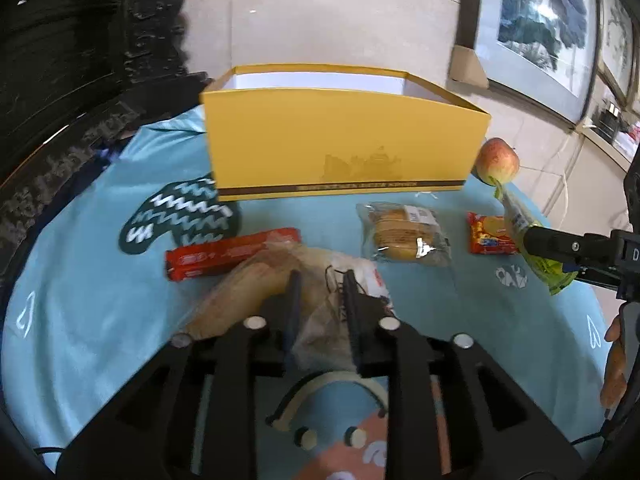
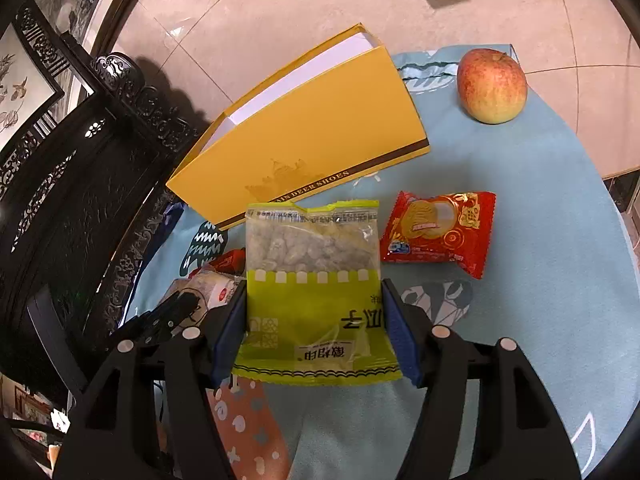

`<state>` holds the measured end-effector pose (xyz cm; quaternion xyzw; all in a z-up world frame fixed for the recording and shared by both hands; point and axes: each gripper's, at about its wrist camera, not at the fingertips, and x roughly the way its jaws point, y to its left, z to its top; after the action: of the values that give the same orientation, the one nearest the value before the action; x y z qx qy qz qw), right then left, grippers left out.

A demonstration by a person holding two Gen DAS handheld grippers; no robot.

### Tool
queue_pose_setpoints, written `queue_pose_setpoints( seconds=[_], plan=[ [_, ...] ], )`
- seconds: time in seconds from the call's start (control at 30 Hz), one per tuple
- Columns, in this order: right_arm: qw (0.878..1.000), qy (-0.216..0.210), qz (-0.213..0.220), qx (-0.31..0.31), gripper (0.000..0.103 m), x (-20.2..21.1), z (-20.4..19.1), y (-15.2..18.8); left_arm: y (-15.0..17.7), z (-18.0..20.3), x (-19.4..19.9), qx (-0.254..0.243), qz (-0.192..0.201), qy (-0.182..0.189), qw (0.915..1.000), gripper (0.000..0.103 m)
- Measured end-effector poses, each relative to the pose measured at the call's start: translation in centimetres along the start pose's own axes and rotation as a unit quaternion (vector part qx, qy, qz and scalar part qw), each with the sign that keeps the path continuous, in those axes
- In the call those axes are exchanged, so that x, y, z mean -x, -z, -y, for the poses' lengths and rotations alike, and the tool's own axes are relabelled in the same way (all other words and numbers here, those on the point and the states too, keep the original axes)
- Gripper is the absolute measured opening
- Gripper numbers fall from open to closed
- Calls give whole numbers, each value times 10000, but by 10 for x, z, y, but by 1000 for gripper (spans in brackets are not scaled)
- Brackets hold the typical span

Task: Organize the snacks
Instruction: 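Grasp the bread roll and white candy bag with the left gripper while the right holds the seed bag, then lower both held snacks into the yellow box and open both grippers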

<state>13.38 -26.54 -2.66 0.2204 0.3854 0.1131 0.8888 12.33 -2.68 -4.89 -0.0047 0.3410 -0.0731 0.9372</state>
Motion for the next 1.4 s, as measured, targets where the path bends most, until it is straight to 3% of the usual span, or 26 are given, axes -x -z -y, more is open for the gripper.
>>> queue_pose_setpoints(
  seconds=[0.07, 0.1, 0.17, 0.33, 0.63, 0.67, 0.7, 0.73, 0.8, 0.87, 0.97, 1.13, 1.4],
  plan=[
    [10000, 9, -23, 0, 65, -1, 0, 0, 4, -2, 10, 1, 154, -190, 9997, 77],
    [10000, 12, -27, 1, 65, -1, 0, 1, 7, -2, 20, -10, 343, -316, 9989, 80],
    [10000, 14, -24, 22, 65, 0, -1, 0, 9, -2, 26, -90, 380, -275, 9989, 80],
    [10000, 11, -40, 68, 66, 0, -4, 1, 22, 2, 19, -276, 6, -378, 9989, 80],
    [9997, 20, -113, 204, 66, -3, -11, 4, 39, 5, 12, -48, -376, -140, 9992, 80],
    [9997, 19, -115, 207, 66, -3, -11, 5, 38, 4, 6, -3, -430, -83, 9990, 79],
    [9997, 17, -121, 204, 66, -3, -11, 5, 37, 3, -4, 45, -594, 43, 9982, 68],
    [9997, 10, -128, 196, 66, -4, -11, 5, 36, 3, -11, 75, -733, 187, 9971, 65],
    [9997, 10, -136, 179, 66, -4, -10, 5, 35, 1, -17, 216, -863, 393, 9953, 45],
    [9998, -10, -131, 173, 66, -3, -9, 4, 35, 1, -14, 231, -892, 460, 9947, 38],
    [9997, -36, -131, 202, 66, -2, -11, 5, 33, 0, 1, 296, -844, 634, 9940, 36],
    [9997, -19, -94, 216, 66, -1, -13, 5, 20, 10, 38, -17, -356, 633, 9974, 36],
    [9971, -92, 422, 619, 66, 26, -37, -6, -26, 13, 73, -174, 205, 588, 9979, 37]
  ],
)
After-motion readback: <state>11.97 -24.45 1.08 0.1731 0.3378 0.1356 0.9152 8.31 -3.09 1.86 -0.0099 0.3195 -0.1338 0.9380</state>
